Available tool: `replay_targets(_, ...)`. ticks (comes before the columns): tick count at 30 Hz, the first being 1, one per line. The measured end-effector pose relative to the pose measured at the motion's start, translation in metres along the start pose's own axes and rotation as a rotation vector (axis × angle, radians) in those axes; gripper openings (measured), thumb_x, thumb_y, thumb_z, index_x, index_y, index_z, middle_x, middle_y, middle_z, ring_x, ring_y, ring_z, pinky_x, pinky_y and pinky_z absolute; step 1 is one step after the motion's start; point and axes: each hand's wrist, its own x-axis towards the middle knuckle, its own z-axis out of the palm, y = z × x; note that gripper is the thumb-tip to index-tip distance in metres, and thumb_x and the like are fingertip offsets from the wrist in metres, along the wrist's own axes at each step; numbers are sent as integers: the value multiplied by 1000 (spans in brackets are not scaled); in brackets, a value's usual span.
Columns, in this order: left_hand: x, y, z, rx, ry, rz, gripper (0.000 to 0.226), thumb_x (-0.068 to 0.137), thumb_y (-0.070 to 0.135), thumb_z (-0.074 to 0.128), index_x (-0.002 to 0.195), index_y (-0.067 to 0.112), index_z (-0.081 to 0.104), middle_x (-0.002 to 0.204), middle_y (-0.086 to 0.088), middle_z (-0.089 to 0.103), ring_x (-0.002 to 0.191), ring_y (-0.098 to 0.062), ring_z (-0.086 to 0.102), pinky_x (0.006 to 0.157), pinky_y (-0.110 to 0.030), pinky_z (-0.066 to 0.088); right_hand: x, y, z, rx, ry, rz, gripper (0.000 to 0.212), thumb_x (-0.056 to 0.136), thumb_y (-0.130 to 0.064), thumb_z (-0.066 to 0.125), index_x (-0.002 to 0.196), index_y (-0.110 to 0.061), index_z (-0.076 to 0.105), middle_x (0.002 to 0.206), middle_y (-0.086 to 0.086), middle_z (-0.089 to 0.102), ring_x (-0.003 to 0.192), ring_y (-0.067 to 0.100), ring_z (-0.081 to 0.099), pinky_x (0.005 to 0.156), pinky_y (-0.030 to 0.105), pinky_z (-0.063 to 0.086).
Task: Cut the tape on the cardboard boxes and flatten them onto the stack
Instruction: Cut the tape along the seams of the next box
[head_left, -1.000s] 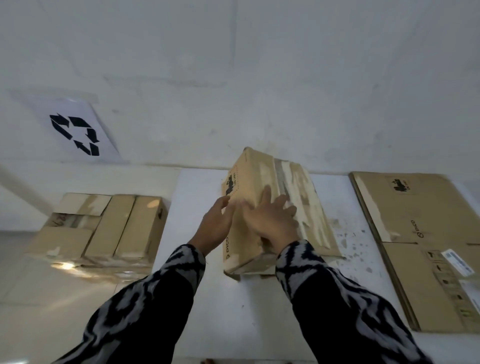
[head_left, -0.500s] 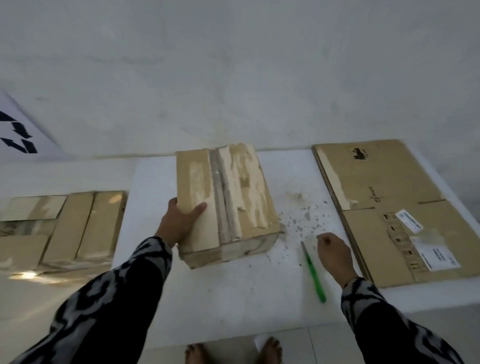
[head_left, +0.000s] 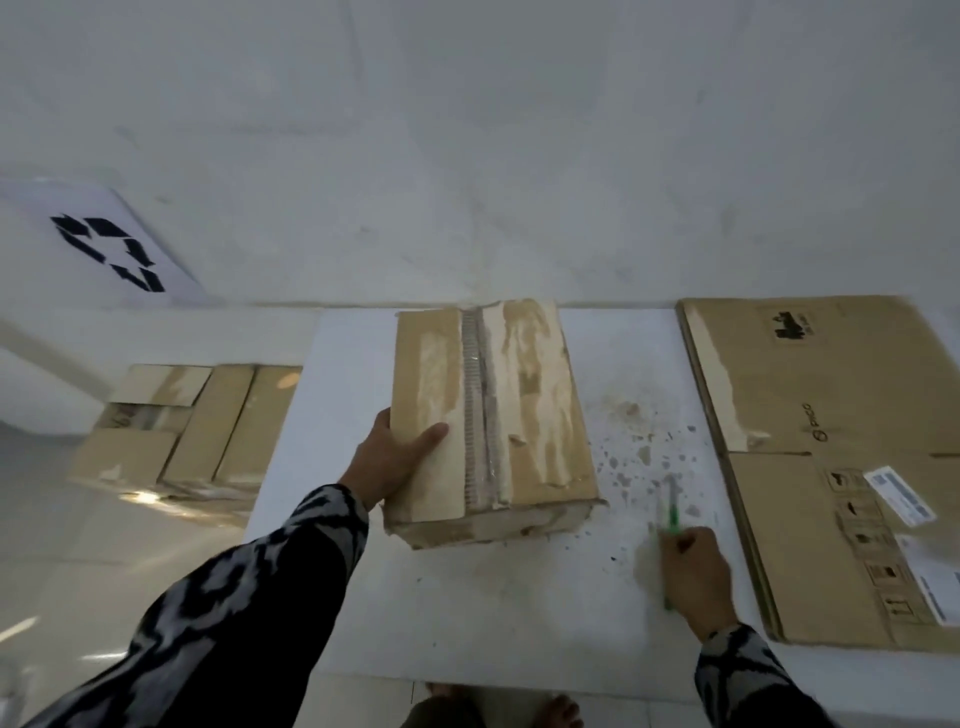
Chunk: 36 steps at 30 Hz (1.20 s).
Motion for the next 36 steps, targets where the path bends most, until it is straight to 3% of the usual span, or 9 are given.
replay_targets(3, 7, 3, -5, 24, -37, 9, 111, 56, 81, 75, 143, 25, 35, 136, 3, 57, 114, -21, 62, 98, -46, 52, 8, -56, -26, 126, 76, -100, 20, 102, -25, 52, 91, -7, 49, 78, 13, 57, 64, 26, 58, 55, 44, 51)
replay_targets(5, 22, 17, -9, 105, 77, 96, 111, 69, 70, 74, 152, 21, 20, 153, -2, 35, 136, -26, 42, 112, -48, 37, 0, -106, -39, 265, 97, -173, 14, 101, -24, 54, 106, -14, 45, 91, 3, 57, 73, 23, 64, 56, 41, 52)
replay_targets(8, 58, 50, -13, 364, 208, 345, 99, 80, 76, 48, 155, 21, 12, 164, -3, 10, 151, -26, 6, 122, -50, 11, -13, -175, -41, 305, 102, -300, 17, 102, -28, 53, 115, -21, 46, 94, -5, 56, 72, 19, 63, 56, 36, 50)
replay_targets(10, 87, 70, -10, 490, 199, 429, 84, 88, 67, 43, 155, 22, 18, 165, -1, 9, 152, -28, -1, 122, -50, 5, -19, -207, -28, 278, 80, -334, 15, 101, -30, 52, 114, -23, 52, 92, -2, 60, 64, 17, 59, 54, 33, 46)
replay_targets(13, 109, 92, -3, 664, 215, 525, 60, 96, 52, 45, 145, 20, 40, 154, -4, 38, 145, -31, 23, 117, -47, 15, -25, -232, 0, 289, 4, -338, 10, 102, -27, 48, 112, -26, 50, 86, 1, 68, 50, 11, 51, 47, 27, 40)
replay_targets(16, 111, 92, 4, 633, 245, 576, 48, 92, 53, 48, 129, 23, 52, 131, 0, 56, 124, -29, 44, 104, -44, 33, -30, -245, 24, 173, -35, -331, 17, 103, -25, 41, 119, -28, 47, 80, 2, 65, 52, 11, 47, 47, 23, 38)
replay_targets(22, 112, 91, 7, 601, 248, 578, 35, 96, 44, 42, 125, 27, 54, 127, 5, 57, 122, -26, 42, 97, -41, 35, -20, -258, 73, -51, -167, -399, 51, 102, -19, 32, 150, -35, 32, 69, 1, 59, 54, 13, 50, 51, 27, 43)
replay_targets(27, 116, 90, 5, 537, 224, 565, 28, 98, 36, 37, 116, 31, 58, 118, 11, 59, 116, -22, 44, 93, -37, 36, -9, -272, 94, -93, -171, -383, 54, 103, -22, 30, 156, -33, 22, 73, 1, 62, 59, 15, 54, 56, 29, 46)
replay_targets(36, 115, 91, 4, 554, 215, 570, 30, 98, 41, 41, 122, 30, 55, 124, 10, 58, 120, -22, 42, 97, -40, 34, -2, -279, 105, -252, -143, -409, 56, 103, -23, 27, 157, -31, 14, 77, -3, 56, 68, 17, 54, 62, 31, 44)
